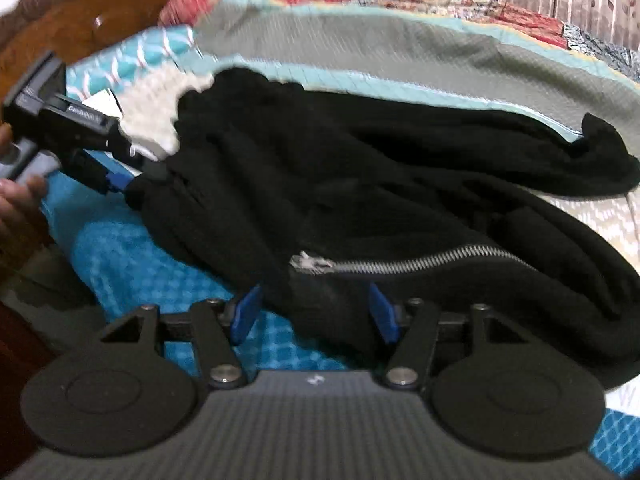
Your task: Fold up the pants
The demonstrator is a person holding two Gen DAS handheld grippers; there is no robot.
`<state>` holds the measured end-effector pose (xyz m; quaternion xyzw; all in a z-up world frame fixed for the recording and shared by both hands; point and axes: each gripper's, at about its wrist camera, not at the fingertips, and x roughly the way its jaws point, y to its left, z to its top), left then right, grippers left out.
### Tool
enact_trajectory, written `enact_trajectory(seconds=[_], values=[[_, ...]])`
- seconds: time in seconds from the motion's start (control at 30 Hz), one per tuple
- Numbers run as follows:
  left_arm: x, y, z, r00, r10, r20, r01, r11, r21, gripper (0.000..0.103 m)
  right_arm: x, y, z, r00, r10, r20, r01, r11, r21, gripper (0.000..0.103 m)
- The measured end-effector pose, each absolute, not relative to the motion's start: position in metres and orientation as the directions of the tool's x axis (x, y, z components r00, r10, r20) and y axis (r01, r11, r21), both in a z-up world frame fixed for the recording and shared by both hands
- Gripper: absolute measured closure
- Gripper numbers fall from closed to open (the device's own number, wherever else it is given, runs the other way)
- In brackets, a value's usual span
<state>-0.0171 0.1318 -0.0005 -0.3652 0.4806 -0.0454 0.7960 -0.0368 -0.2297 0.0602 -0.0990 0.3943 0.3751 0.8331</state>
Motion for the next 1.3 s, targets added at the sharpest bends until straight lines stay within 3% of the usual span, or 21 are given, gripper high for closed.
enact_trajectory(seconds=[0.03, 0.13, 0.33, 0.47, 0.53, 0.67, 0.9, 1.03, 1.07, 1.13, 1.2, 1.27, 1.3], values=[[-0.019, 0.134, -0.003, 0.532, -0.438, -0.724, -0.291, 0.709, -0.643, 0.094, -0.037, -0.234, 0.057, 0.401, 0.526, -0.75, -0.7, 0.704, 0.119, 0.075], [-0.038, 0.145, 0.012, 0.573, -0.413, -0.708, -0.295, 0.703, -0.648, 0.094, -0.037, -0.257, 0.07, 0.386, 0.576, -0.721, -0.659, 0.719, 0.221, 0.075], [-0.097, 0.189, 0.075, 0.699, -0.322, -0.639, -0.275, 0.704, -0.655, 0.094, -0.029, -0.315, 0.144, 0.559, 0.698, -0.448, -0.518, 0.716, 0.468, 0.075], [-0.145, 0.225, 0.1, 0.721, -0.217, -0.658, -0.35, 0.705, -0.617, 0.094, -0.029, -0.36, 0.181, 0.738, 0.631, -0.241, -0.397, 0.694, 0.6, 0.075], [-0.166, 0.24, 0.101, 0.715, -0.175, -0.677, -0.396, 0.697, -0.598, 0.094, -0.035, -0.382, 0.187, 0.814, 0.549, -0.189, -0.324, 0.699, 0.637, 0.075], [-0.18, 0.26, 0.086, 0.678, -0.132, -0.723, -0.481, 0.664, -0.573, 0.094, -0.046, -0.419, 0.171, 0.909, 0.354, -0.219, -0.108, 0.709, 0.697, 0.075], [-0.167, 0.261, 0.061, 0.625, -0.116, -0.772, -0.522, 0.673, -0.524, 0.094, -0.062, -0.49, 0.112, 0.89, -0.066, -0.451, 0.409, 0.552, 0.726, 0.075], [-0.162, 0.257, 0.07, 0.637, -0.121, -0.762, -0.496, 0.692, -0.525, 0.094, -0.061, -0.516, 0.115, 0.889, -0.156, -0.43, 0.452, 0.45, 0.771, 0.076], [-0.161, 0.256, 0.071, 0.633, -0.123, -0.764, -0.491, 0.699, -0.52, 0.094, -0.055, -0.517, 0.12, 0.887, -0.176, -0.426, 0.457, 0.452, 0.766, 0.093], [-0.158, 0.25, 0.072, 0.606, -0.09, -0.791, -0.498, 0.732, -0.465, 0.094, -0.046, -0.519, 0.131, 0.88, -0.242, -0.41, 0.475, 0.496, 0.727, 0.101], [-0.155, 0.248, 0.064, 0.573, -0.11, -0.812, -0.496, 0.743, -0.45, 0.093, -0.03, -0.517, 0.136, 0.844, -0.313, -0.436, 0.536, 0.534, 0.654, 0.1], [-0.155, 0.242, 0.057, 0.53, -0.123, -0.839, -0.484, 0.768, -0.419, 0.086, -0.022, -0.521, 0.134, 0.829, -0.311, -0.464, 0.556, 0.544, 0.629, 0.1], [-0.156, 0.241, 0.056, 0.517, -0.109, -0.849, -0.482, 0.782, -0.394, 0.078, -0.022, -0.52, 0.133, 0.839, -0.288, -0.461, 0.539, 0.558, 0.631, 0.098]])
